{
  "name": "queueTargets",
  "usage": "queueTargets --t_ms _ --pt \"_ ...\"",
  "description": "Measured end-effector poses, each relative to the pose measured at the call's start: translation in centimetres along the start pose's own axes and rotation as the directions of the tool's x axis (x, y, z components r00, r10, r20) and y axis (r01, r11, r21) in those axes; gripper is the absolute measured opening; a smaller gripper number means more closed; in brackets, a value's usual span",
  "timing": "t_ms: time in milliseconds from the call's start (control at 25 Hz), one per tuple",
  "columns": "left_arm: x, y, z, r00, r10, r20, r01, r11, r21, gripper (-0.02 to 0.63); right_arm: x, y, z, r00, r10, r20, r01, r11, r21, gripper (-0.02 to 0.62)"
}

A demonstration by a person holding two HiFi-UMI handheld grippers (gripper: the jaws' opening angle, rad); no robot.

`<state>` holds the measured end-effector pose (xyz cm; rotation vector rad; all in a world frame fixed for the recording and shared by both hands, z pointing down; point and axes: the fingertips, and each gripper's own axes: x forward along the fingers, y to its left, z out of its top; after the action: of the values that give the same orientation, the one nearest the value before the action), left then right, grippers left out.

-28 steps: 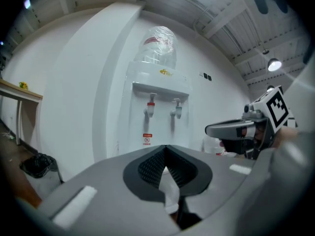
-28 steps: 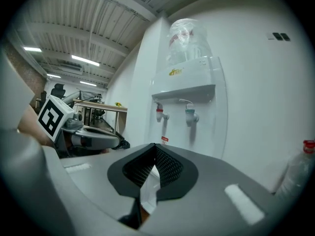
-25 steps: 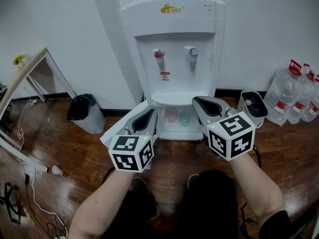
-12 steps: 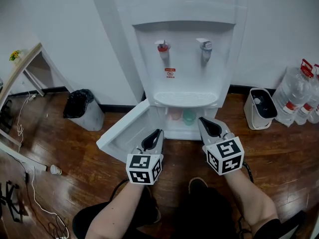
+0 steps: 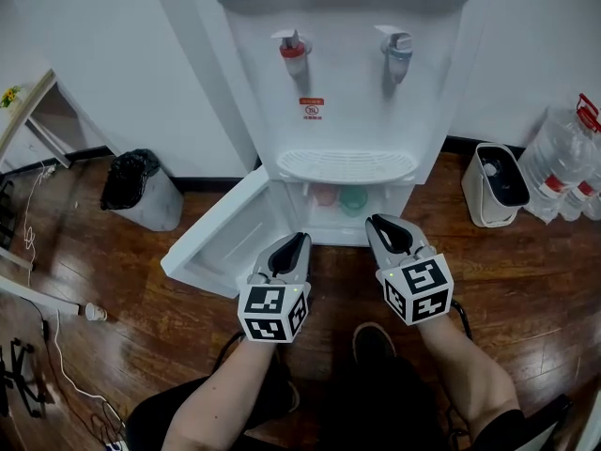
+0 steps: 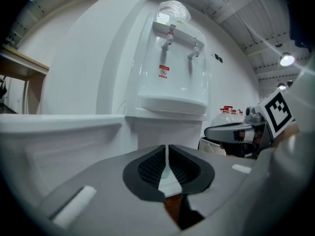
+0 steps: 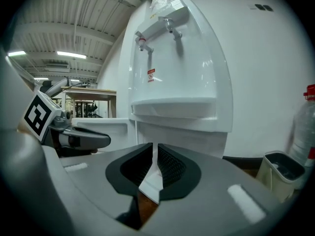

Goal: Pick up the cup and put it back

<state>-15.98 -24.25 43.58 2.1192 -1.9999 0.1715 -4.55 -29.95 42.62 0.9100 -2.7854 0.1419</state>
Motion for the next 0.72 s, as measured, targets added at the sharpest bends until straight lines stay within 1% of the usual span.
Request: queueTargets --t_ms 160,280,400,480,520,640,720 --pt "0.9 0.0 -1.6 1.0 0.002 -0.02 -0.002 1.0 -0.028 0.1 1.0 -0.5 -1.9 1.0 -0.009 -0.006 0.009 1.0 0.026 0.048" --pt "1.8 -0.1 -2.7 0.999 -0.005 -0.041 0.005 1.0 -0.016 0.1 1.8 -1.3 -3.1 1.0 -0.017 -0.001 0.017 0.999 0.046 0.051" --pt "2.7 0.0 -3.6 0.998 -0.009 -0.057 0.008 1.0 -0.008 0.1 2.9 -1.8 -4.9 1.0 -0.02 -0.017 0.021 0.998 0.052 0.086" --pt "3.3 0.1 -4.2 0.998 -0.014 -0.064 0.014 1.0 -0.001 0.1 3.5 -2.1 -6.0 0.999 -0.023 -0.028 0.025 0.998 0.058 0.091" --pt "3.7 0.1 -4.5 0.998 -0.018 -0.067 0.018 1.0 0.002 0.1 3.8 -2.2 -6.5 0.999 -0.024 -0.034 0.026 0.998 0.058 0.099" --pt "4.8 0.3 -5.3 0.997 -0.019 -0.076 0.02 1.0 0.002 0.1 4.7 -2.3 -8.1 0.998 -0.022 -0.055 0.025 0.998 0.056 0.157" --pt "5.4 0.5 -6.0 0.996 -0.014 -0.088 0.014 1.0 0.007 0.1 5.1 -2.4 -9.2 0.998 -0.022 -0.065 0.027 0.997 0.066 0.184"
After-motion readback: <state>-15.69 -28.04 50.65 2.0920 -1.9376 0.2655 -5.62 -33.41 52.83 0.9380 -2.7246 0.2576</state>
